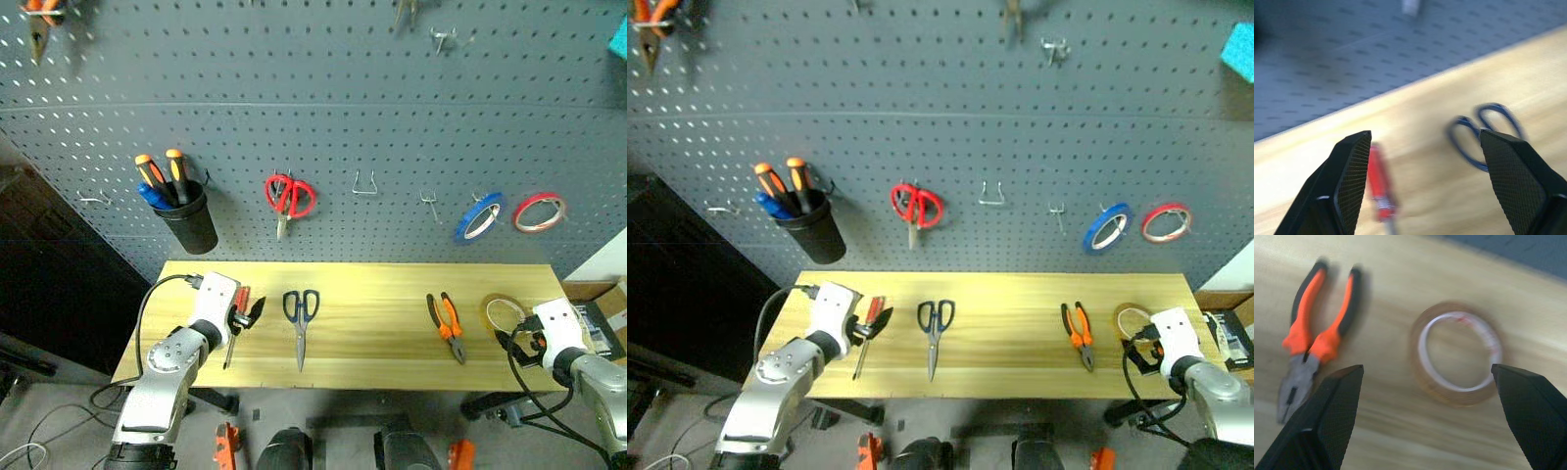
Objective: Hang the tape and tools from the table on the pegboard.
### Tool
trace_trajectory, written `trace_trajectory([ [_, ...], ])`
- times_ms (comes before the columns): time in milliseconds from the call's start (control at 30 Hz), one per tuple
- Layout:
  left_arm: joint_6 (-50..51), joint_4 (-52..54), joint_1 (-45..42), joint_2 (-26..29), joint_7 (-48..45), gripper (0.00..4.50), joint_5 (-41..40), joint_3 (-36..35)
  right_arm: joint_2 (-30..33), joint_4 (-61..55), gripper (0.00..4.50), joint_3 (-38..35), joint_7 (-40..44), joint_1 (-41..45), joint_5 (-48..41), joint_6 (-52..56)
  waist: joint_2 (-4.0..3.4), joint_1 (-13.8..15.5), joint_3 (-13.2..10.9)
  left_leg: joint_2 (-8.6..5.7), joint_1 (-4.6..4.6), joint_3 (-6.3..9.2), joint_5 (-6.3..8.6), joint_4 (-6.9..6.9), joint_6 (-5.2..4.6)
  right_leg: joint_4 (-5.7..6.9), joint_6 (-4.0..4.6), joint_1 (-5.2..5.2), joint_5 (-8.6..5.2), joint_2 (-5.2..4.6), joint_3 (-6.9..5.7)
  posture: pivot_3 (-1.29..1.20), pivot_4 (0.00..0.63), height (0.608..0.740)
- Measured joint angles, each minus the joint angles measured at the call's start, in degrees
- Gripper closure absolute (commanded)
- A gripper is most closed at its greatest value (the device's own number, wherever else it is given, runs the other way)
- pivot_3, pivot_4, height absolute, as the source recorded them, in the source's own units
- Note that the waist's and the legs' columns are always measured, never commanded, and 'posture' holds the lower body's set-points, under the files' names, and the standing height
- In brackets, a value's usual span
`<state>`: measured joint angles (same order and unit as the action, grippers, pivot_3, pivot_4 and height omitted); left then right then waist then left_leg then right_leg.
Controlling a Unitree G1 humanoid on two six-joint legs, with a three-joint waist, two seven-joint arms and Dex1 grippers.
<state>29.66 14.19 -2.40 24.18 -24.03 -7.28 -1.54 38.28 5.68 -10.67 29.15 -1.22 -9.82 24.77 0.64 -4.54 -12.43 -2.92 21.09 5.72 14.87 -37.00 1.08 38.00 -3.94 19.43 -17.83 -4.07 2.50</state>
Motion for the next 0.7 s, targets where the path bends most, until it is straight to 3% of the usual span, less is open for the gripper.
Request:
trace_trajectory([
  [300, 6.34, 9.88, -8.73, -1.15, -7.39, 0.77, -4.31, 11.18, 1.50, 22.00, 0.00, 5.04, 4.54, 20.86, 2.76, 2.69, 0.31, -0.67, -3.34, 0.00, 1.87, -0.21, 0.12, -0.10, -0.19, 0.09, 0.03, 1.80, 0.04, -0.02, 0.01, -0.11, 0.353, 0.740],
  [400, 7.36, 11.80, -9.55, -0.09, -10.21, 0.77, -6.51, 11.98, 2.05, 29.62, 0.00, 7.28, 7.07, 25.33, 4.46, 2.60, 0.38, -0.57, -4.23, 0.04, 1.93, -0.27, 0.13, -0.08, -0.19, 0.07, 0.04, 1.91, 0.04, -0.03, 0.00, -0.11, 0.354, 0.740],
  [500, 9.83, 12.55, -9.88, 0.47, -12.47, 0.73, -9.91, 11.64, 2.20, 34.52, 0.63, 9.12, 9.58, 28.32, 5.42, 2.36, 0.43, -0.56, -4.63, 0.04, 1.92, -0.31, 0.14, -0.11, -0.21, 0.05, 0.03, 1.90, 0.04, -0.03, 0.03, -0.10, 0.353, 0.740],
  [700, 9.71, 12.96, -10.84, 1.50, -15.64, 0.73, -13.95, 9.96, 2.34, 37.63, 2.69, 11.21, 10.43, 30.16, 7.75, -0.30, 0.73, -0.42, -4.80, 0.11, 1.88, -0.24, 0.13, -0.27, -0.20, 0.09, 0.02, 1.84, 0.04, 0.01, -0.03, -0.11, 0.329, 0.740],
])
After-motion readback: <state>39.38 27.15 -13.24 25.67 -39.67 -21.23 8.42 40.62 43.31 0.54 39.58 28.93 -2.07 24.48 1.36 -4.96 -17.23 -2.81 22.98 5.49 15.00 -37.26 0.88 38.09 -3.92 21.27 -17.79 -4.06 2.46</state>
